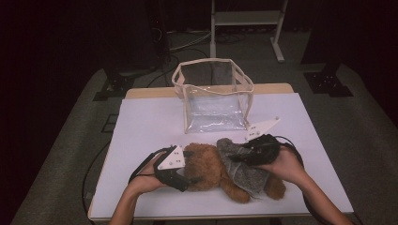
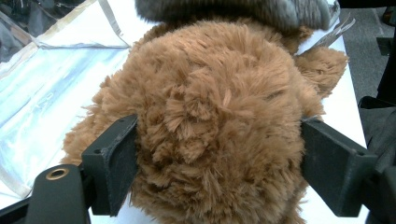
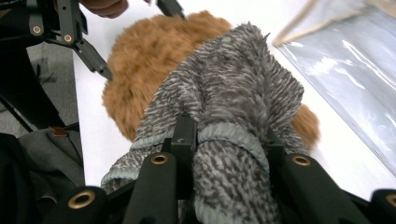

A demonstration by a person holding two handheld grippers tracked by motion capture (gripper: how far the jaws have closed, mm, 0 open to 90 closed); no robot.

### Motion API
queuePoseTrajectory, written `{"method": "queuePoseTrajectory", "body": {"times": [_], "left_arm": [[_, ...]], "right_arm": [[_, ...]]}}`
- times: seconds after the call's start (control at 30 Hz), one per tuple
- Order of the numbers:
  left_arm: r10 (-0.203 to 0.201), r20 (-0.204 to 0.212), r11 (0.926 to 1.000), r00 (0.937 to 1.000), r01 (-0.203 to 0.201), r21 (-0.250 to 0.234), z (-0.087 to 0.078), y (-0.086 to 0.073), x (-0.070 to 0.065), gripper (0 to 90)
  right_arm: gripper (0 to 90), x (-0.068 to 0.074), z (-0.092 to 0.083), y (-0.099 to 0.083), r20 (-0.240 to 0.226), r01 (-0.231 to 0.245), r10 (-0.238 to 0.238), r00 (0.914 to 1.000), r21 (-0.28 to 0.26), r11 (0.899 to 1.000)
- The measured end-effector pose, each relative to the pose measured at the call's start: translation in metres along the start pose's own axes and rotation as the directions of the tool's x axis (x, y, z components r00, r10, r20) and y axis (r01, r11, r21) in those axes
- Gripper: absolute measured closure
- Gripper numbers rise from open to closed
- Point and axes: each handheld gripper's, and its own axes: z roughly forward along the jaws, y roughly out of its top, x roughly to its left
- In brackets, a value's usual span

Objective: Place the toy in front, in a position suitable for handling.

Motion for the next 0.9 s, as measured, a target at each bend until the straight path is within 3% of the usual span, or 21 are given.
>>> {"method": "queuePoseTrajectory", "body": {"times": [0.23, 0.37, 0.47, 0.53, 0.7, 0.8, 0.9], "left_arm": [[-0.005, 0.007, 1.0, 1.0, 0.005, -0.006, -0.001, 0.001, 0.001, 24.1], [-0.026, 0.002, 0.9995, 0.9997, 0.026, -0.019, -0.001, 0.0, 0.001, 31.0], [-0.033, 0.005, 0.999, 0.9994, 0.033, -0.029, 0.002, 0.001, 0.002, 32.7], [-0.04, 0.006, 0.9985, 0.9992, 0.04, -0.039, 0.004, 0.003, 0.002, 32.7], [-0.029, -0.003, 0.9987, 0.9996, 0.029, -0.042, 0.008, 0.004, 0.001, 32.6], [-0.029, -0.005, 0.9991, 0.9996, 0.029, -0.032, 0.005, 0.002, 0.001, 29.7], [-0.041, -0.004, 0.9986, 0.9991, 0.041, -0.032, -0.002, -0.002, 0.002, 28.9]], "right_arm": [[67.0, -0.01, -0.024, -0.014, 0.068, -0.031, 0.031, 0.9972, -0.011, 0.999], [67.2, -0.011, -0.022, -0.019, 0.055, -0.052, 0.054, 0.997, -0.045, 0.998], [67.4, -0.006, -0.02, -0.01, 0.026, -0.054, 0.056, 0.9981, -0.084, 0.995], [67.6, 0.001, -0.014, 0.001, 0.004, -0.037, 0.038, 0.9993, -0.098, 0.995], [67.6, 0.015, 0.017, 0.019, -0.03, 0.007, -0.01, 0.9995, -0.075, 0.997], [67.7, 0.019, 0.032, 0.018, -0.024, 0.021, -0.021, 0.9995, -0.039, 0.999], [68.3, 0.016, 0.03, 0.013, -0.011, 0.017, -0.018, 0.9998, -0.027, 0.999]]}}
